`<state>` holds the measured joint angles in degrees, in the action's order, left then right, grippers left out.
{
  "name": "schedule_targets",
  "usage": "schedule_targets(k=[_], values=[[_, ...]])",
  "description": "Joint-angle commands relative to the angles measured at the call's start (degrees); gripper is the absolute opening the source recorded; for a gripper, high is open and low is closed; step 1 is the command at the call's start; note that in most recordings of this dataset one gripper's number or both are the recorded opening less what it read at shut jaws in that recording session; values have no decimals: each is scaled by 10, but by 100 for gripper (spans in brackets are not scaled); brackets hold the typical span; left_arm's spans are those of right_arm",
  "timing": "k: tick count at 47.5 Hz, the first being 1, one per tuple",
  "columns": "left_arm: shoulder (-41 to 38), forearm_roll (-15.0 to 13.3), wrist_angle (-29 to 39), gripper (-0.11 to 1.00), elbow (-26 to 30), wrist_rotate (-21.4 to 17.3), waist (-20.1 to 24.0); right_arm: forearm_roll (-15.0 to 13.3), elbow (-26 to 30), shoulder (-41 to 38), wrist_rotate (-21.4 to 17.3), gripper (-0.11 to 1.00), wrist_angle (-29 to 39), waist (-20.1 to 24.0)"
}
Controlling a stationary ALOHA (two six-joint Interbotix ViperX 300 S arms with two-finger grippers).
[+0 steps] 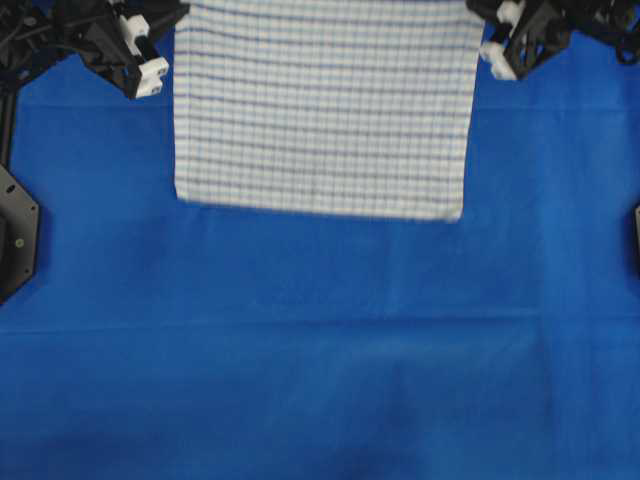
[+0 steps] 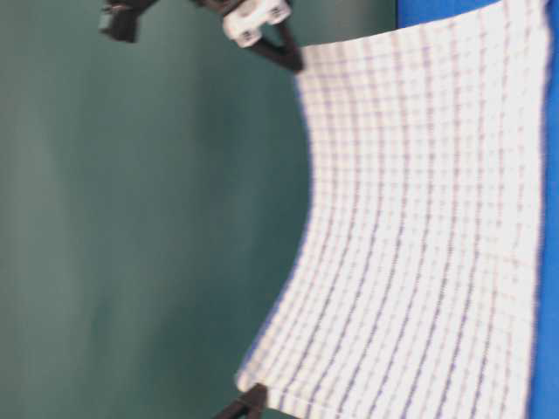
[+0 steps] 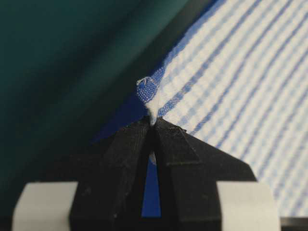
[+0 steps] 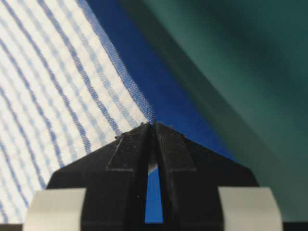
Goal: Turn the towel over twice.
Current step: 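Lift the far edge with both grippers and swing it toward the near side, then lower the held edge onto the table along the near side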
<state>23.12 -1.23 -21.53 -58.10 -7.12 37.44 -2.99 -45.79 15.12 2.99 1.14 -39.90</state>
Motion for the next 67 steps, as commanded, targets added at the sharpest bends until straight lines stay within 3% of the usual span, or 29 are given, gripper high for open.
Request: schedule_targets(k=[1,16,29,48,59,67], values=[[21,0,-3,2,15,-9,4,-8,40,26,7,6,25,-4],[80,-1,-18,2,19,-25,6,-33,122,72,15,6,120,-3],[156,-1,-14,2,3,-25,-14,-33,125,129,12,6,163,37],[181,-1,7,2,-80,-24,-155,-25,64,192,0,6,279,181],[181,-1,29,2,-120,-6,-222,-19,14,186,-62,6,292,267],[172,-1,79,2,-127,-4,-289,-19,-35,183,-131,6,286,337]])
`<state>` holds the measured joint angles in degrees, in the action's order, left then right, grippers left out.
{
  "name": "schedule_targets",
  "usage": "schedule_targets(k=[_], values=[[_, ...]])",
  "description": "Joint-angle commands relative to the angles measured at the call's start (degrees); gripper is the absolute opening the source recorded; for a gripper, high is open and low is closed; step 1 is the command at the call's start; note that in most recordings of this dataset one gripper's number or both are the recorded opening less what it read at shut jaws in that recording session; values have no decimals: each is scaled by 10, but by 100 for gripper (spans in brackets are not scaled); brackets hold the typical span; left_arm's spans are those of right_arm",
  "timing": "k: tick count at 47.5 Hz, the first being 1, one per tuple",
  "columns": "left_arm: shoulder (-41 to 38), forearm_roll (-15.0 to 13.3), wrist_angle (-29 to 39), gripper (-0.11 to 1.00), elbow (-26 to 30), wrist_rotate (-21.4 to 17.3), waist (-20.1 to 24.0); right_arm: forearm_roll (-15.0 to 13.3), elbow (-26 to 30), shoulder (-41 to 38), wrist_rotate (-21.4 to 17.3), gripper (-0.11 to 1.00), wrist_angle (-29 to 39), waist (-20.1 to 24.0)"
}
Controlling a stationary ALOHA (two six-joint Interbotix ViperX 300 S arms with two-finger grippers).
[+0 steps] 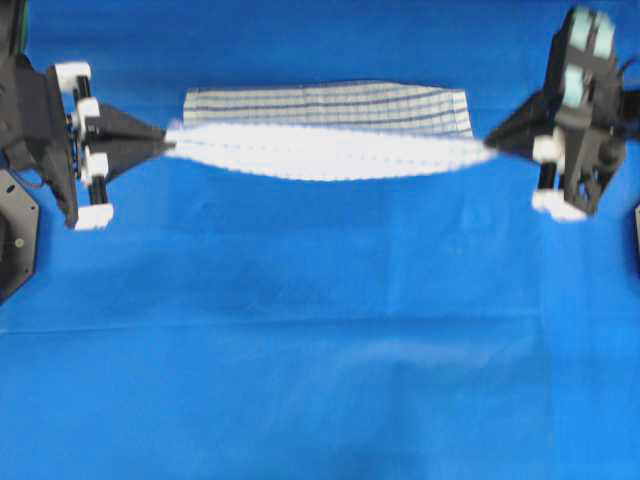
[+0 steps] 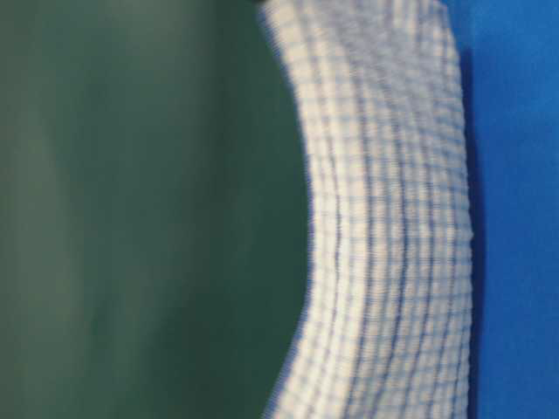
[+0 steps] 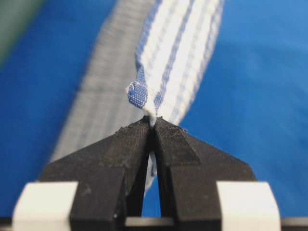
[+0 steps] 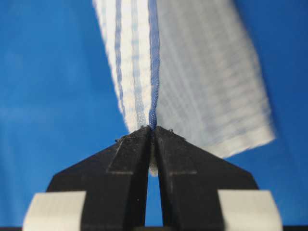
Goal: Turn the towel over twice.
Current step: 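Lower the held edge onto the table along the near side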
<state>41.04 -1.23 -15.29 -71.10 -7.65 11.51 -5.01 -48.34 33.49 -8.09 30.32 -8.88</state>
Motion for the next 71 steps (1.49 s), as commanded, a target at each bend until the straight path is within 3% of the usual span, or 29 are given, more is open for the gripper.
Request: schedule_targets(k=[1,16,30,46,71], values=[[-8,-1,22,2,3,2,-39,1,-15,-2,-27,6,-8,35],[-43,-4,51,2,-18,38,-164,1,-79,-48,-163,6,-80,142],[-119,-4,51,2,-11,74,-242,0,-59,-127,-230,6,-106,218],[-199,-4,54,2,13,74,-272,-1,-29,-192,-240,6,-116,230],[-205,-4,75,2,27,74,-271,-3,-17,-221,-239,7,-115,226]])
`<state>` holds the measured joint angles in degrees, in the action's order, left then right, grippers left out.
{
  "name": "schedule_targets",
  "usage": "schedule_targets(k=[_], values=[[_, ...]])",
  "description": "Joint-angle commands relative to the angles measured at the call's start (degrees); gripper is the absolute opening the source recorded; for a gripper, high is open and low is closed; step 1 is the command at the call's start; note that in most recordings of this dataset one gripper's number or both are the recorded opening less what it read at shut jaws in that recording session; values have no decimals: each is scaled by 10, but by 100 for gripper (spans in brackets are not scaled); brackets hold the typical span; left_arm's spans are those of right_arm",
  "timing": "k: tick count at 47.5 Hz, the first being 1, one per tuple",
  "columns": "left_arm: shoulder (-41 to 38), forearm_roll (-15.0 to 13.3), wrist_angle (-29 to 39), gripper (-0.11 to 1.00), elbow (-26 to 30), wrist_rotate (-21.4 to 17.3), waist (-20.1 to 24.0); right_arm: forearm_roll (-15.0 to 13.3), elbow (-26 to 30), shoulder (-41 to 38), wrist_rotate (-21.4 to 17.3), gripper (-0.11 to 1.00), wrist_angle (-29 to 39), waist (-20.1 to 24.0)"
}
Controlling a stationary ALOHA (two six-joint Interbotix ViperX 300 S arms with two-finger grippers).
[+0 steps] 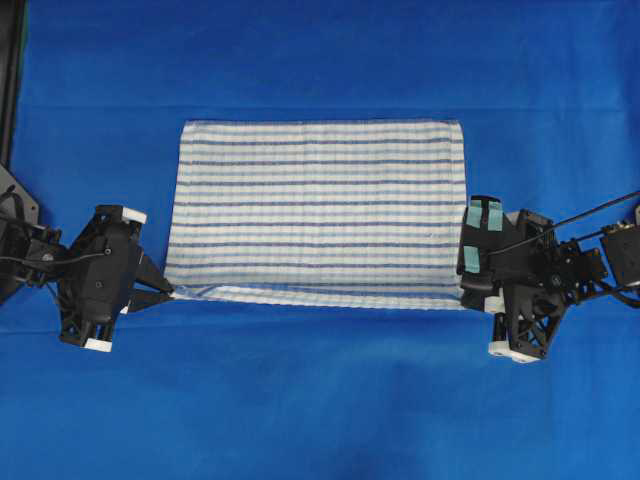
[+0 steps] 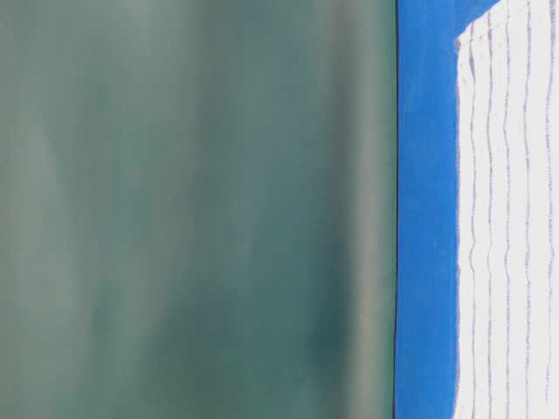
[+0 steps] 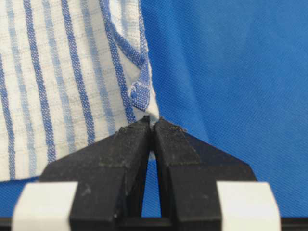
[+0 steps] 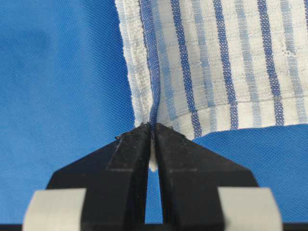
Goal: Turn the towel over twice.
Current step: 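Lower the held edge onto the table along the near side, then open both grippers and pull them outward away from the towel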
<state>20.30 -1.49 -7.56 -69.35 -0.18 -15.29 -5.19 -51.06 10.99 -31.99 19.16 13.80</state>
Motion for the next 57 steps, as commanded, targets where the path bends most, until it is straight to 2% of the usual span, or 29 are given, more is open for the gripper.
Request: schedule_targets(k=[1,5,8,14,17,22,27,37,45,51,57], values=[[3,-1,-3,3,10,-1,-3,-1,11,4,0,7,-4,-1],[3,-1,-3,12,12,-1,-3,-2,11,4,0,10,-4,0],[4,-2,0,28,15,2,-4,-1,12,4,0,28,-4,-1],[17,-2,18,66,20,4,-4,-2,17,5,0,63,-2,0],[29,-2,33,78,27,3,-3,-2,20,8,0,67,0,0],[58,-1,57,75,38,3,-3,-6,27,21,5,62,4,-1],[99,-1,68,72,49,2,-3,-25,34,45,5,62,7,-4],[185,0,66,72,53,-8,0,-101,40,123,5,62,-9,-22],[254,1,58,72,42,-8,25,-164,30,179,5,62,-42,-54],[311,2,58,72,40,-13,52,-200,15,220,5,62,-84,-88],[358,2,58,71,34,-37,76,-217,5,250,6,62,-112,-116]])
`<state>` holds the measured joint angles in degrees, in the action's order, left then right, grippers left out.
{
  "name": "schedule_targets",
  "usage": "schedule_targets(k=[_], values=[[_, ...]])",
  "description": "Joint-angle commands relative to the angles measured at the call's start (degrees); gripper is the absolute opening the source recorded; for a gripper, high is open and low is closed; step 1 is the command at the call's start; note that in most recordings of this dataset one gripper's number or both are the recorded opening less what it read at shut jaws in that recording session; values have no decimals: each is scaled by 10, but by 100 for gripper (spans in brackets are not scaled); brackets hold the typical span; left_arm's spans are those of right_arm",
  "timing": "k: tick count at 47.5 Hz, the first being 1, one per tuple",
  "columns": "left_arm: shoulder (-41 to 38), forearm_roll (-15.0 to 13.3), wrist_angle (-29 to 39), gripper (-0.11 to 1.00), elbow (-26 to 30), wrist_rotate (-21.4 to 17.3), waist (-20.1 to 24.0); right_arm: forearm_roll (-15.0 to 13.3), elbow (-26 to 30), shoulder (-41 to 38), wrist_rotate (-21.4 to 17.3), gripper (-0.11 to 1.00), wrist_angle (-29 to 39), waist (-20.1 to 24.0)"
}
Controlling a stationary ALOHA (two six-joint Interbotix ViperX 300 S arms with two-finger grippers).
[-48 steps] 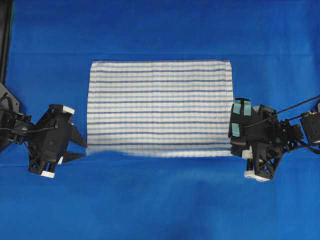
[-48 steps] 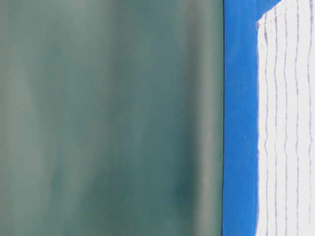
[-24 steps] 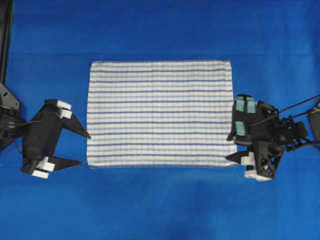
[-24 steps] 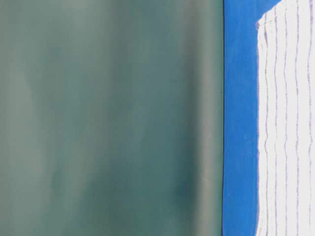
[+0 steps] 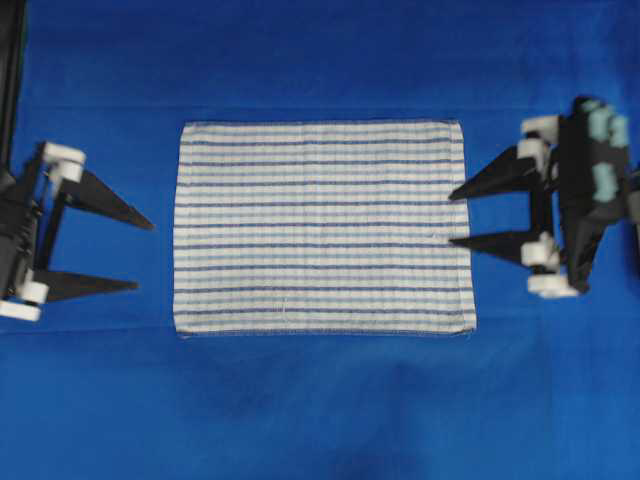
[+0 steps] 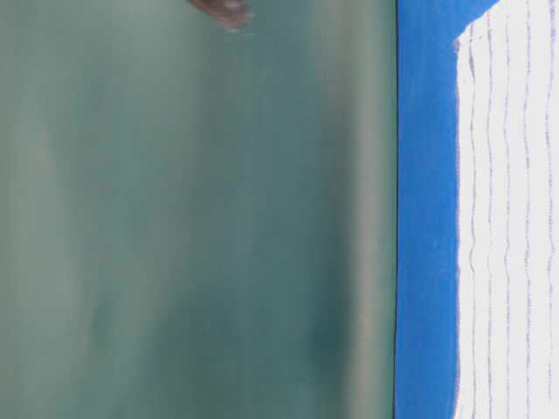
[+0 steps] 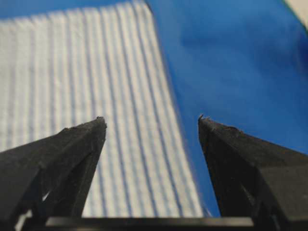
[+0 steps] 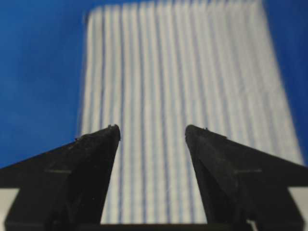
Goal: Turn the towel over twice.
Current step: 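Open both grippers and pull them outward away from the towel, then move both grippers to the far corners again and pinch them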
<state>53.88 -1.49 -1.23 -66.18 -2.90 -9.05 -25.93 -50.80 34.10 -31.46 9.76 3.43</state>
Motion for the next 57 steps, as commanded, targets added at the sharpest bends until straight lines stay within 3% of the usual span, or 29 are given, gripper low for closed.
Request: schedule_targets(k=[1,28,40,47,57], values=[[28,2,-5,71,1,-14,17,-11,2,24,1,62,-22,-16],[24,2,-6,71,-20,-26,56,-18,-14,34,1,62,-21,-55],[-37,1,-35,71,-33,-26,145,-18,-17,-35,1,62,12,-128],[-100,2,-89,71,-47,-26,206,-18,-20,-97,1,62,8,-179],[-199,2,-156,71,-61,-27,256,-19,-21,-186,1,62,-18,-234]])
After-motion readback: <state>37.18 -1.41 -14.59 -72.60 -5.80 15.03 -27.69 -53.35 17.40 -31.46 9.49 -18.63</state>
